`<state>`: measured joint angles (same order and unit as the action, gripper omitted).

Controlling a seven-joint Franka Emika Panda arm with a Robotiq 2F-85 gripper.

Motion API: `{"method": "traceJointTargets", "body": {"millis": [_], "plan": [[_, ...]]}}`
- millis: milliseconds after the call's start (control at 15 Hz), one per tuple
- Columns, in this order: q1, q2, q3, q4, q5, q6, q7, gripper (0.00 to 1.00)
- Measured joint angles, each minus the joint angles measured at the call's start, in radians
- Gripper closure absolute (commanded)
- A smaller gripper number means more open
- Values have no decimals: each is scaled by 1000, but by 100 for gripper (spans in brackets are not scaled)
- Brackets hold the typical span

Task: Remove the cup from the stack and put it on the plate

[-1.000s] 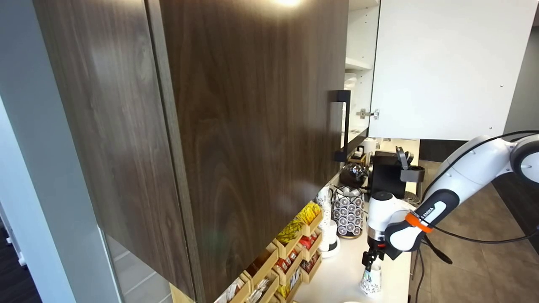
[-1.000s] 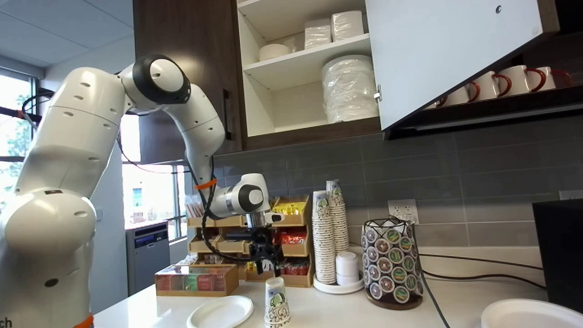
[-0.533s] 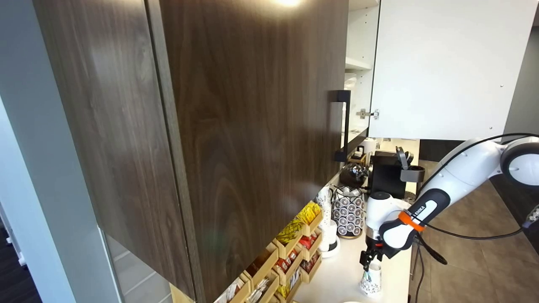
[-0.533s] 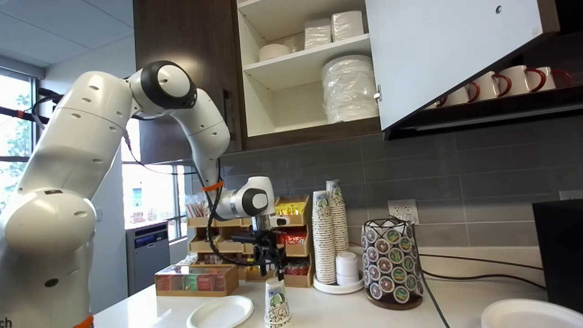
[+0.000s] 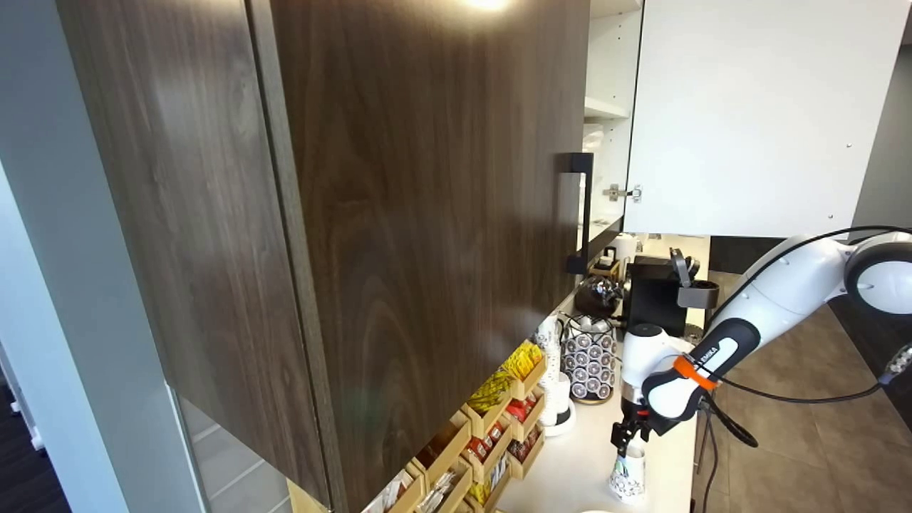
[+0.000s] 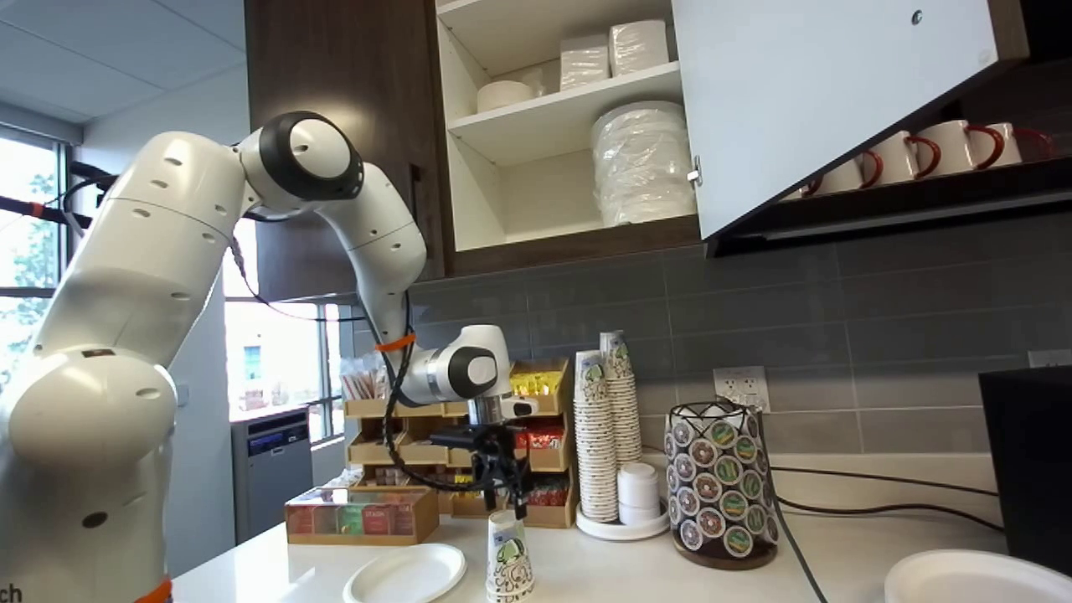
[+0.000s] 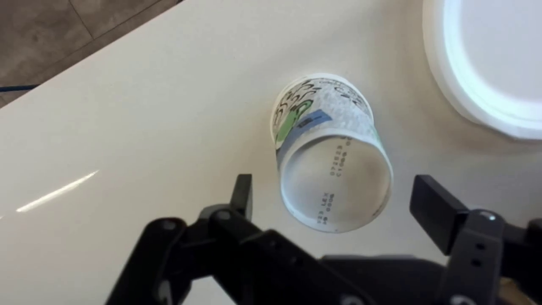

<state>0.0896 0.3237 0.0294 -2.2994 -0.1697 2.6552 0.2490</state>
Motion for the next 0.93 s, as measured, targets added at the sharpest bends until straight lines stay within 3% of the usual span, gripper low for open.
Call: {"method": "traceJointTargets", "body": {"millis": [67, 667, 933], "plan": [[0, 0, -1, 0, 2, 0, 0, 15], [0, 6, -1, 1, 31, 0, -16, 24], [0, 13, -1, 7, 42, 0, -27, 34]]}}
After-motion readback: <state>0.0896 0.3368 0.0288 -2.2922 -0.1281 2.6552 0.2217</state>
